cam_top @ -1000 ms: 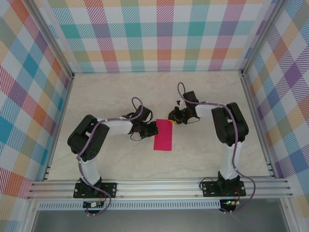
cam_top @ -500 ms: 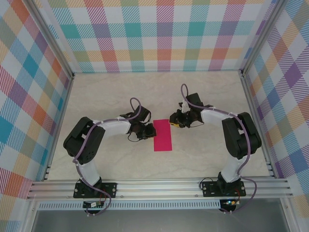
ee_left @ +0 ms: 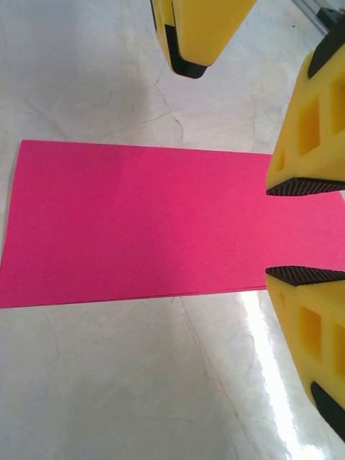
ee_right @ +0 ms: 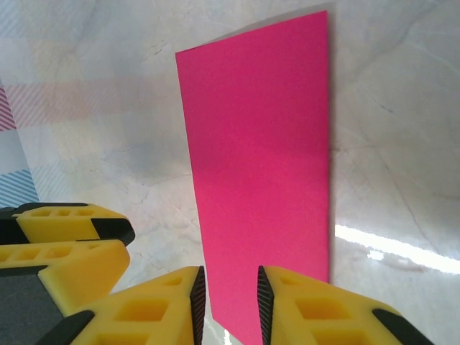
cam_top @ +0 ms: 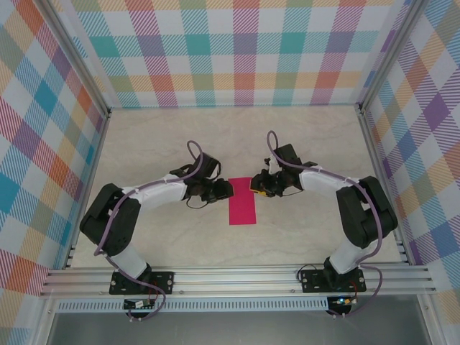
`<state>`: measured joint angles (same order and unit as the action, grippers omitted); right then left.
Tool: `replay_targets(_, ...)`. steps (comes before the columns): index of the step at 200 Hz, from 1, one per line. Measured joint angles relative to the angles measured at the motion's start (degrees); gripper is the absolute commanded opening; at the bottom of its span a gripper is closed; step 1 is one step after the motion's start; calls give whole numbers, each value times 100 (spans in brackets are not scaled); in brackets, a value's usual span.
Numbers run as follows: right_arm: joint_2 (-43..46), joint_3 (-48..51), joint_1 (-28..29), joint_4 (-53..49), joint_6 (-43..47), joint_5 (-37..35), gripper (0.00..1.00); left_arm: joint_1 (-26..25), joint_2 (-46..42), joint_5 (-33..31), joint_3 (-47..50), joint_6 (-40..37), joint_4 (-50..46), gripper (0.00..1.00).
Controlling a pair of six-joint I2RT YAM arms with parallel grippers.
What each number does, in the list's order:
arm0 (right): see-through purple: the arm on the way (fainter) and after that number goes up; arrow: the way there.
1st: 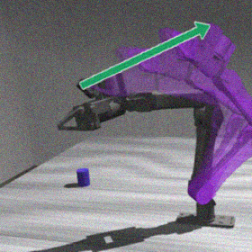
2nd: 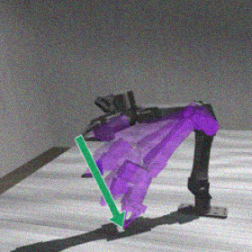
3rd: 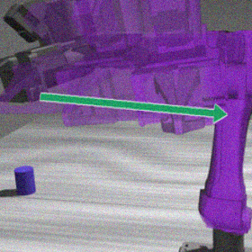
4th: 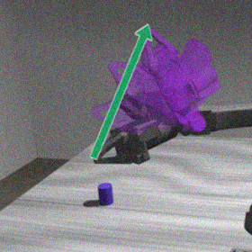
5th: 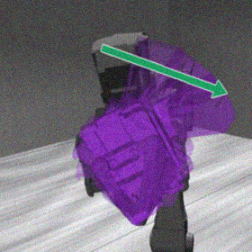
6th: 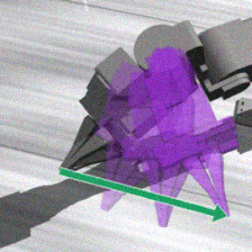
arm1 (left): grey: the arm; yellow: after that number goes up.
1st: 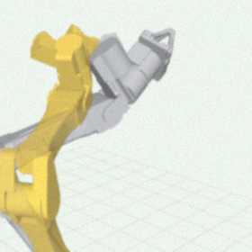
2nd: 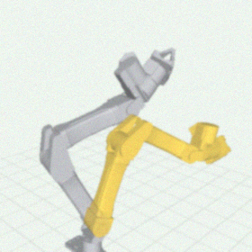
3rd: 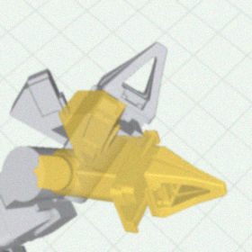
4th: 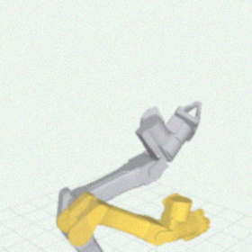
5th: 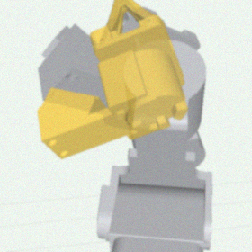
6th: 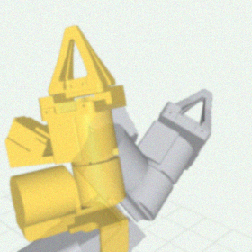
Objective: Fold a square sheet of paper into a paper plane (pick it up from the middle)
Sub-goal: First fold in half a square sheet of paper at the center of the table, then fold the triangle a second time at the center of the table.
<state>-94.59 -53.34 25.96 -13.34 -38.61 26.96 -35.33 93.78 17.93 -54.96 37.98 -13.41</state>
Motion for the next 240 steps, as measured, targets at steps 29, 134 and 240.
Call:
replay_targets(29,212,254,4,-2,-125,-50,31,116,-118,131,162,61,42,39)
replay_targets(134,-365,275,332,15,-192,46,33,404,149,778,516,579,739,40)
replay_targets(240,-428,431,337,35,-192,-83,33,404,254,966,533,616,780,41)
